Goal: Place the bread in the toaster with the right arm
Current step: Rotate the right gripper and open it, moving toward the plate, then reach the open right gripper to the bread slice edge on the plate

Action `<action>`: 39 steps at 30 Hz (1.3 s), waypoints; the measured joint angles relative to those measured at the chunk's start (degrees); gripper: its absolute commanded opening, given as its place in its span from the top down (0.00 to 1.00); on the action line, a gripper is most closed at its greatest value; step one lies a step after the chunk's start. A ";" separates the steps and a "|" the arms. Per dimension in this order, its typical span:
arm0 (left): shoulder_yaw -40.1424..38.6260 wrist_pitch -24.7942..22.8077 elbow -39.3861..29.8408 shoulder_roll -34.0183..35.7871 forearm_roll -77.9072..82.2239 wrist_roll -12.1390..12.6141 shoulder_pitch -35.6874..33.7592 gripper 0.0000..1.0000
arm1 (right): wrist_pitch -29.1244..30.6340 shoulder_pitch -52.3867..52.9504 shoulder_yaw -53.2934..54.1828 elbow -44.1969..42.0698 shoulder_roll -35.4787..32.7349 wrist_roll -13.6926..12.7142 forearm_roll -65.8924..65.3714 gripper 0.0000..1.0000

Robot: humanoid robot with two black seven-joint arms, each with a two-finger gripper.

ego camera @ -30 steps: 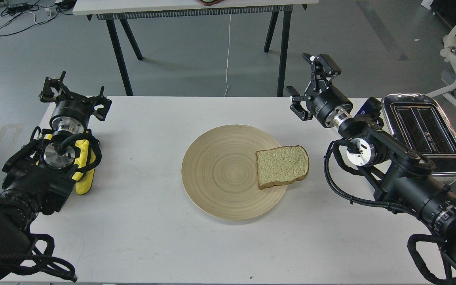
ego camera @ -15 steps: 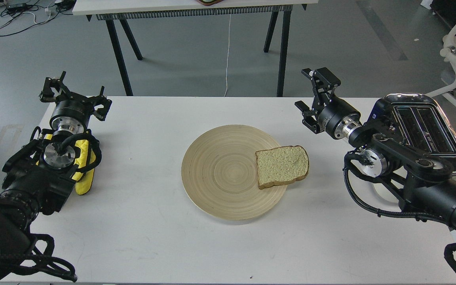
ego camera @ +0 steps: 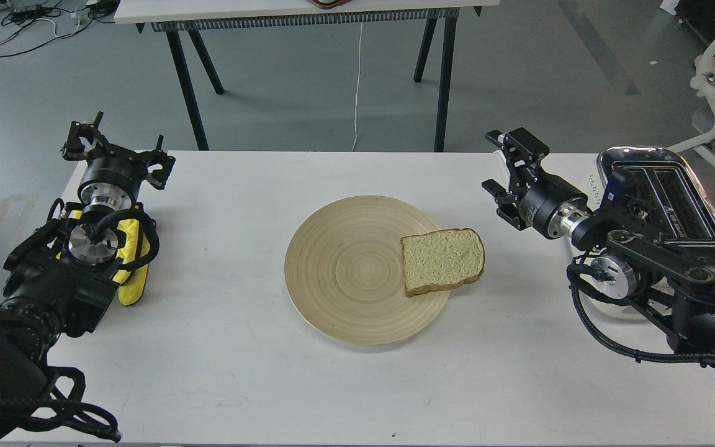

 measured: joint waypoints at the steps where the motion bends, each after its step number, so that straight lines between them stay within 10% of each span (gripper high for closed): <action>1: 0.00 0.00 0.00 0.00 0.00 0.00 0.00 0.00 | -0.66 -0.07 -1.01 0.18 -0.06 0.00 -0.02 0.01; 39: 0.00 0.00 0.00 0.00 0.00 0.00 0.00 0.00 | -11.67 -6.01 -10.96 5.26 -1.35 -0.36 -2.44 0.03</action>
